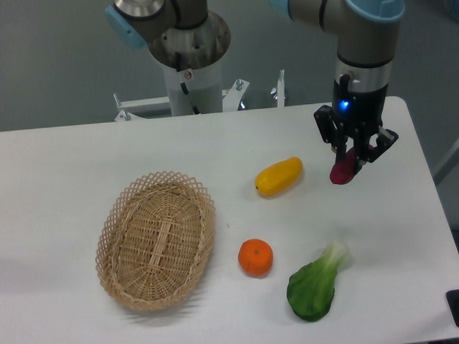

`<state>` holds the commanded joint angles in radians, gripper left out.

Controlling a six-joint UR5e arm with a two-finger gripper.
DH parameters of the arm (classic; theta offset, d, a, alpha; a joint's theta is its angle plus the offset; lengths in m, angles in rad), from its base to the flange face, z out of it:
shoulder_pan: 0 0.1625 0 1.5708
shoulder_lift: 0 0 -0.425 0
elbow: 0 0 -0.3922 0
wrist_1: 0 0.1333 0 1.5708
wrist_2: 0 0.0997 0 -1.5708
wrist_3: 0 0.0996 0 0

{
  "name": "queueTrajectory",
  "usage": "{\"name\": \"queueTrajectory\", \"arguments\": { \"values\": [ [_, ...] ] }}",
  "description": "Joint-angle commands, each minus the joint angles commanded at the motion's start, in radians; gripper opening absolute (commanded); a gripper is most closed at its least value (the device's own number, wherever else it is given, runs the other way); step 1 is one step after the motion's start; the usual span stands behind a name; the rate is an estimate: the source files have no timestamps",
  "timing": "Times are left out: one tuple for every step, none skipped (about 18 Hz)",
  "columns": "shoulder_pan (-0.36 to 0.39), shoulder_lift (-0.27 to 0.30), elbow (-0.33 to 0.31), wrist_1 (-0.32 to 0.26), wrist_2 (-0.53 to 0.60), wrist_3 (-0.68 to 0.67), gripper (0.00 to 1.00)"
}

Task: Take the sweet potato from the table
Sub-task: 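Lift the held sweet potato up and away from the table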

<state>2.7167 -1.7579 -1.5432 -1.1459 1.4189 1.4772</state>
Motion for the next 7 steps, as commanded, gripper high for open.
{"name": "queueTrajectory", "arguments": {
  "values": [
    [0.0, 0.002, 0.002, 0.0, 0.0, 0.0, 0.24],
    [0.0, 0.0, 0.002, 0.0, 0.0, 0.0, 0.24],
    [-0.002, 0.0, 0.002, 0.002, 0.0, 0.0, 0.24],
    [-0.002, 0.0, 0.002, 0.002, 0.0, -0.002, 0.24],
    [-0.002, 0.0, 0.002, 0.003, 0.0, -0.005, 0.24],
    [-0.002, 0.002, 0.002, 0.003, -0.002, -0.006, 0.24],
    [-0.002, 0.002, 0.0, 0.003, -0.003, -0.011, 0.24]
  ]
}}
